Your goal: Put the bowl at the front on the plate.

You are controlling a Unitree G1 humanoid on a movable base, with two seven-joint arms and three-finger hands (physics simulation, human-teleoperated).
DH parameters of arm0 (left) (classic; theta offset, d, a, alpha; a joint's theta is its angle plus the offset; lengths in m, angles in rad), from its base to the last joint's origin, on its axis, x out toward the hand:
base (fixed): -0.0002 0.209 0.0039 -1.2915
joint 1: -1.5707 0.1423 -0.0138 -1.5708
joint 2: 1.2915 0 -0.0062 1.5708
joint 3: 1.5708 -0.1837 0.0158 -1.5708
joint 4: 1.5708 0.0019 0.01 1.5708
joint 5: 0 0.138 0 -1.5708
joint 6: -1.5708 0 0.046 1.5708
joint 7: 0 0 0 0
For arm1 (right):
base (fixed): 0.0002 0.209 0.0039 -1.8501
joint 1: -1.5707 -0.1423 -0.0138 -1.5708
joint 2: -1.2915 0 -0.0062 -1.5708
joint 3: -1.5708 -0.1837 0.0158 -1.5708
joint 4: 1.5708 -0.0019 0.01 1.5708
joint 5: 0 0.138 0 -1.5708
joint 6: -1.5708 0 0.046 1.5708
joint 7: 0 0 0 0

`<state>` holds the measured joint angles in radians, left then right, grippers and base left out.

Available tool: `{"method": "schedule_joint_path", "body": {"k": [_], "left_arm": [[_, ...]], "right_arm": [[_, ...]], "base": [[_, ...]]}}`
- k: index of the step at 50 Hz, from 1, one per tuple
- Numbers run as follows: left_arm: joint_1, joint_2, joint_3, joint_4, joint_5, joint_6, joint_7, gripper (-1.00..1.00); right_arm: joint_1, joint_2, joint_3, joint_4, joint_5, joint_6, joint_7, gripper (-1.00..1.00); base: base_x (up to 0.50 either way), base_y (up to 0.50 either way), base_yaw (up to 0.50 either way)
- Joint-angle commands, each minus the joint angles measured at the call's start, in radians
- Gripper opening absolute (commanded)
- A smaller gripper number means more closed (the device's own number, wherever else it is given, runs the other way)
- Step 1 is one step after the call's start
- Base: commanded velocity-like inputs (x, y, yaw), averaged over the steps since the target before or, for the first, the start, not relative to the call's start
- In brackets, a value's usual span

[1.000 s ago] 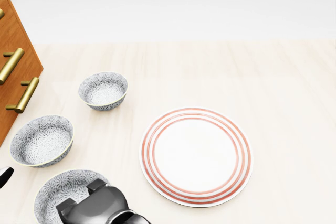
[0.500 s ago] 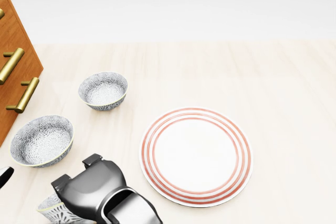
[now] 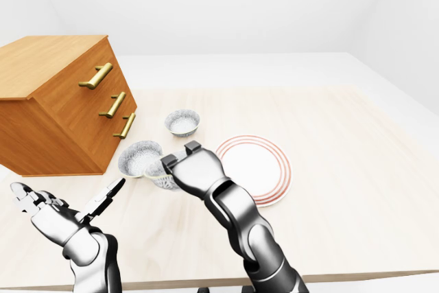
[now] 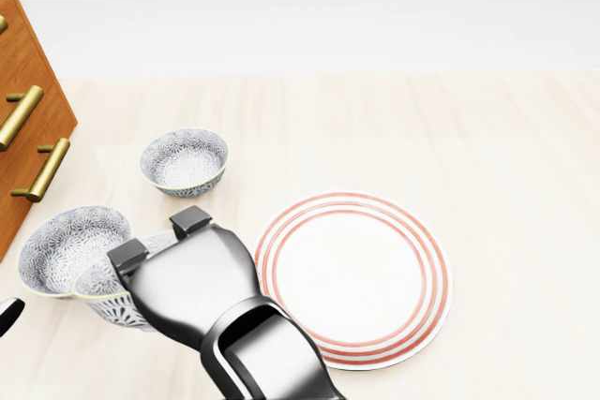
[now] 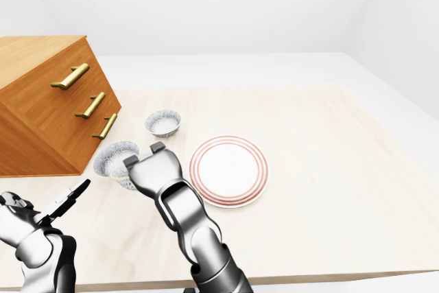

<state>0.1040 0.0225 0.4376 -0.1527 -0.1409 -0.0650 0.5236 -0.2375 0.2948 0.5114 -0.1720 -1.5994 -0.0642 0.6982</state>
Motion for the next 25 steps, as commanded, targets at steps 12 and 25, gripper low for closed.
{"method": "schedule_joint_path", "body": {"k": [12,25], "left_arm": [[0.001,-0.002,0.001,0.002,0.003,-0.006,0.000,1.00],[0.002,-0.002,-0.001,0.001,0.008,-0.005,0.000,1.00]], "right_arm": [[0.127,-0.102,-0.023,-0.240,0.009,0.098,-0.219,-1.00],[0.226,-0.189,-0.039,-0.343,-0.158,0.141,-0.380,-1.00]], "base": [[0.00,0.00,0.00],[0.00,0.00,0.00]]}}
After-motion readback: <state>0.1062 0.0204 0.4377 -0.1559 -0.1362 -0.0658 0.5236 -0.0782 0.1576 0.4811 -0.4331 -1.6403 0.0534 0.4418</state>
